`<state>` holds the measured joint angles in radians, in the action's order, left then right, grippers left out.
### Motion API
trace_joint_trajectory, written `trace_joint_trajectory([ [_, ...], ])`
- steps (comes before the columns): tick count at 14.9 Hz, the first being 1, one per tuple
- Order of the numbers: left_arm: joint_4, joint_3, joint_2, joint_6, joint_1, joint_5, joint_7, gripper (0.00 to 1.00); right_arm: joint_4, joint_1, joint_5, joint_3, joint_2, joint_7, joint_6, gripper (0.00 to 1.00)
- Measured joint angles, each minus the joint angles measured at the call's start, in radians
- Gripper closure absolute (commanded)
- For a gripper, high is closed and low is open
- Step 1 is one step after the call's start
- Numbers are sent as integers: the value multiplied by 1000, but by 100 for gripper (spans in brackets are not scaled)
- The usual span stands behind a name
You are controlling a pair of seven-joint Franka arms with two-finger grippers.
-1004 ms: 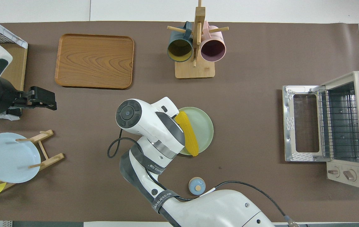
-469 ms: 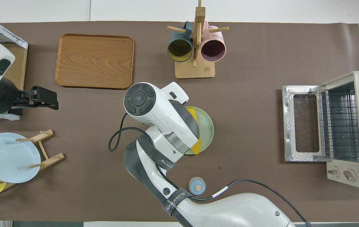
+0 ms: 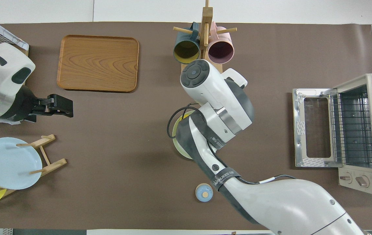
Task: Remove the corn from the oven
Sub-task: 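Lower the corn onto the green plate while the left gripper approaches, then grasp the corn with the left gripper while the right gripper withdraws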
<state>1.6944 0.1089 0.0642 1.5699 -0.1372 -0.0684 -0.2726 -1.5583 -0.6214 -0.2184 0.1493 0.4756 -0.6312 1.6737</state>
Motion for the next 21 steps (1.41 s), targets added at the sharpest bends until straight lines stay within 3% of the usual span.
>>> trace_joint_trajectory([
  [4,85,3,2,85,-117,-17,-53,0,-110,146,-32,2,-26,47,24,100],
  [8,220,8,-3,273,-306,-27,-248,0,-280,214,-63,2,-67,60,183,100],
  [11,289,9,-65,453,-441,-27,-403,0,-360,257,-98,1,-86,131,258,100],
  [16,273,7,-259,667,-515,-27,-573,0,-376,309,-123,1,-104,222,258,100],
  [21,111,3,-426,685,-515,-18,-628,0,-373,311,-153,-10,-147,290,211,100],
])
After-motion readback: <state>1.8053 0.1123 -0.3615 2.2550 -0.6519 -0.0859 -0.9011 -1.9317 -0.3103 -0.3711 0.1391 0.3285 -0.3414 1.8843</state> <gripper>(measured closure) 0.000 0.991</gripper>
